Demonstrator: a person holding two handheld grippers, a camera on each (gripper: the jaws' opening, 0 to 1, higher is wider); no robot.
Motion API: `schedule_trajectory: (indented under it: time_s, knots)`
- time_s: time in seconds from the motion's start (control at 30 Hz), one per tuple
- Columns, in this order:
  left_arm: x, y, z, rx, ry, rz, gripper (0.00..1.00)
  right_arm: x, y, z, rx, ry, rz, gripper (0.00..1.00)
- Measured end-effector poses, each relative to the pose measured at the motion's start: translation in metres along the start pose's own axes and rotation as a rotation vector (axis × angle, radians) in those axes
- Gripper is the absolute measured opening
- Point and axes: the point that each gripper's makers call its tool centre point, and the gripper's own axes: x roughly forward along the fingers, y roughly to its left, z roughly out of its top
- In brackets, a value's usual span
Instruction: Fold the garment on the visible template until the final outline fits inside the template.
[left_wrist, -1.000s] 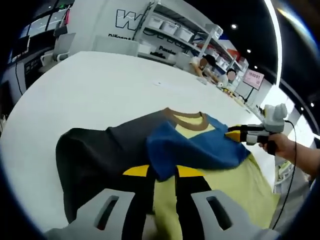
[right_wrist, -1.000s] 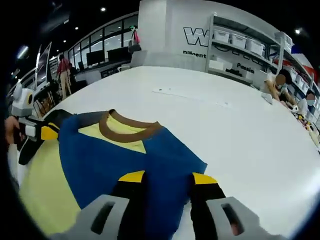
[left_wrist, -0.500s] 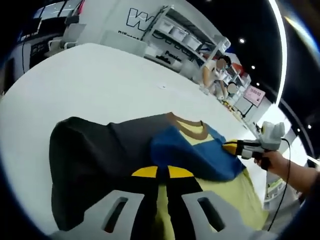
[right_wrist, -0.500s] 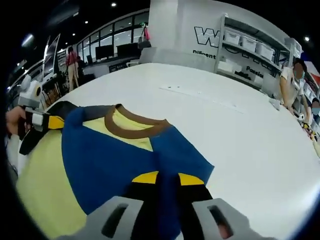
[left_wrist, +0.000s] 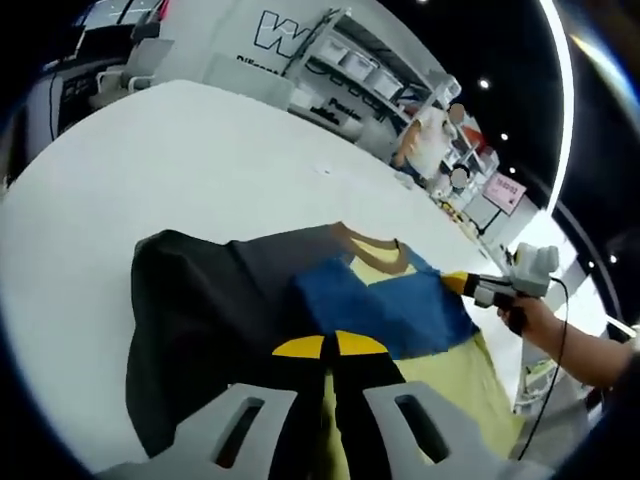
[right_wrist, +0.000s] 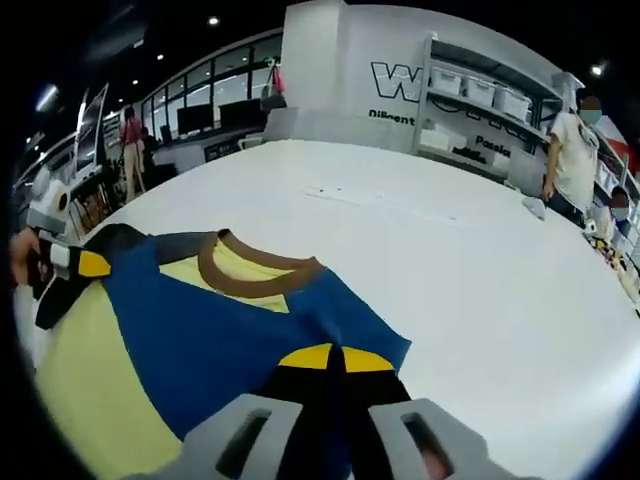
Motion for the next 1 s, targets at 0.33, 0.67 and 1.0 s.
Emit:
schedule_trajectory:
  time_s: [0.33,0.67,1.0]
  knots:
    - [0.000,-0.002,-0.010,0.061,0.044,0.033,0.00,0.005,-0.005,-0.007,-0.012,0.040,-0.009,0.00]
    - [-0.005,0.003,-0.015,0.052,0.044,0.052,0.00,0.006,-0.010,-0.013,-0.008,0.058,0.001,0.02]
    - [-0.009,0.004,-0.017,0.056,0.032,0.053,0.00,0.005,-0.029,-0.013,0.030,0.053,-0.034,0.04]
